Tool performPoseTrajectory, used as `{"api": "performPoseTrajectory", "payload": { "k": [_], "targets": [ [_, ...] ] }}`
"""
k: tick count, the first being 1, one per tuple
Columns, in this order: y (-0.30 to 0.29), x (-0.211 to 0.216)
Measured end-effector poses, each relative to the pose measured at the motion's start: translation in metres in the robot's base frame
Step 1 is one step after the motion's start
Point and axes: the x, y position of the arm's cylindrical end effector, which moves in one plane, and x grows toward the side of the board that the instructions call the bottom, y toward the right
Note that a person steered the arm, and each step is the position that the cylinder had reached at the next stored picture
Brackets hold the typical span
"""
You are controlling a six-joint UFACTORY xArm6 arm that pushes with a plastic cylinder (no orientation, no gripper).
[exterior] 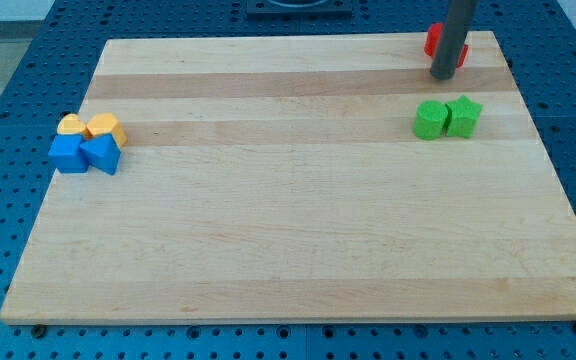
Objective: Place the arm in between the yellow heart and blue cube
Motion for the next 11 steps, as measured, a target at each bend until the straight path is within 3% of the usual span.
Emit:
{"api": "performPoseTrajectory", "payload": {
  "k": [1, 2, 5, 7, 9, 11],
  "targets": [
    [-0.057, 0.01],
    [-0.15, 0.006],
    [-0.48, 0.01],
    [-0.5, 0.032],
    [-0.5, 0.119],
    [-0.499, 0.129]
  ]
}}
